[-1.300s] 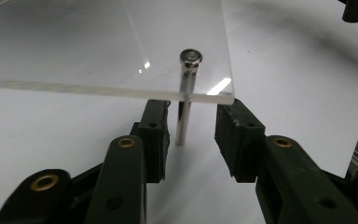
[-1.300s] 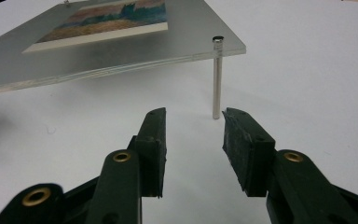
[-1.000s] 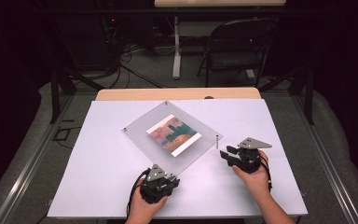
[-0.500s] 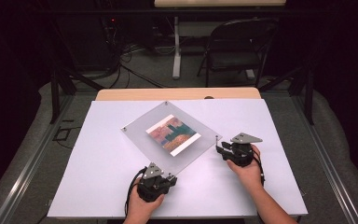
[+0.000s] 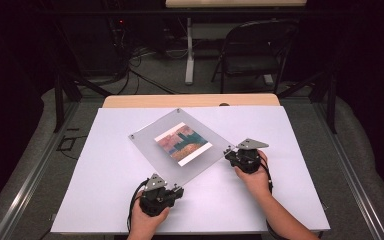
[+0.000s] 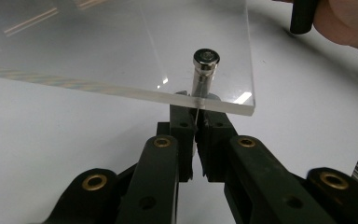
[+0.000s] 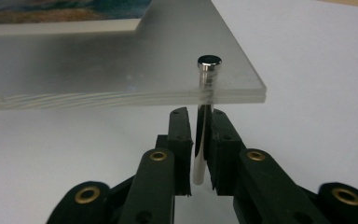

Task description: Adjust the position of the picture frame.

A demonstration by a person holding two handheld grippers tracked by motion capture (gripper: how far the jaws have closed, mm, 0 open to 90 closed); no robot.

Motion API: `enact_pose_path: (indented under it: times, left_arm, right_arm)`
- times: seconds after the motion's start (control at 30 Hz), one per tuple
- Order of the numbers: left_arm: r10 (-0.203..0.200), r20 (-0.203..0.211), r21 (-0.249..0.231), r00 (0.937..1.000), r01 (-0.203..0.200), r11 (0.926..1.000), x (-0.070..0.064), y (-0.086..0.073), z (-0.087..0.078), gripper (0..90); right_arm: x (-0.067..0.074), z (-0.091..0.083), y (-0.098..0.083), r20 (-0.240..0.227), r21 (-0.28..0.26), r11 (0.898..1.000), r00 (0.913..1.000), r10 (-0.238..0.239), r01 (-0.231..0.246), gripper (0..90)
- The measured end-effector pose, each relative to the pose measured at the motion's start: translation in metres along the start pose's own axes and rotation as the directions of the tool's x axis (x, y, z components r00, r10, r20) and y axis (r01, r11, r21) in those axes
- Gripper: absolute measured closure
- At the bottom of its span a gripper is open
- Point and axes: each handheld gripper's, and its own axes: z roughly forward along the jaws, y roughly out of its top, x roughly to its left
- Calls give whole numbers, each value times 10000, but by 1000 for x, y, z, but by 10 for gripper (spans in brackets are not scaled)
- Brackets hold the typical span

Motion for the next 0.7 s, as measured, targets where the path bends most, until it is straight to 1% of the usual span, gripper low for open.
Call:
enact_pose_path:
  times: [0.03,0.07,0.1,0.13,0.2,0.3,0.37,0.4,0.53,0.67,0.7]
  left_arm:
    - [17,-8,15,10000,-17,10000,1,0,0,854]
    - [-9,-12,3,10000,9,10000,1,-1,0,854]
    - [-12,-55,36,10000,12,10000,1,-1,-1,854]
    - [-8,-73,37,10000,8,10000,1,-1,-1,854]
    - [15,-33,5,10000,-15,10000,2,-1,-2,854]
    - [3,40,-41,10000,-3,10000,2,-1,-3,854]
    - [29,102,-64,9999,-28,10000,3,-1,-5,854]
    - [41,44,-115,10000,-40,9999,3,0,-6,854]
    - [-2,70,-142,10000,3,9999,6,2,-10,854]
    - [-124,-170,-258,9998,119,9996,12,5,-14,853]
    - [-174,-178,-273,9997,169,9995,15,6,-16,853]
  right_arm:
    - [1,0,0,59,105,9999,10000,-55,55,847]
    - [1,0,0,41,151,9999,10000,-62,61,849]
    - [0,1,0,-68,147,9999,10000,-3,4,850]
    - [0,1,0,-132,133,9999,9999,-56,58,851]
    - [-1,0,1,-200,113,9998,9997,-158,160,852]
    - [-2,-2,2,-354,2,9999,9992,-157,157,854]
    - [-1,-4,3,-411,9,9998,9990,-184,184,854]
    - [-1,-6,4,-444,23,9998,9988,-199,200,854]
    - [1,-12,4,-478,-51,9998,9987,-189,187,854]
    - [5,-19,3,-543,-46,10000,9985,-74,71,855]
    - [6,-22,2,-577,-19,10000,9983,-28,27,854]
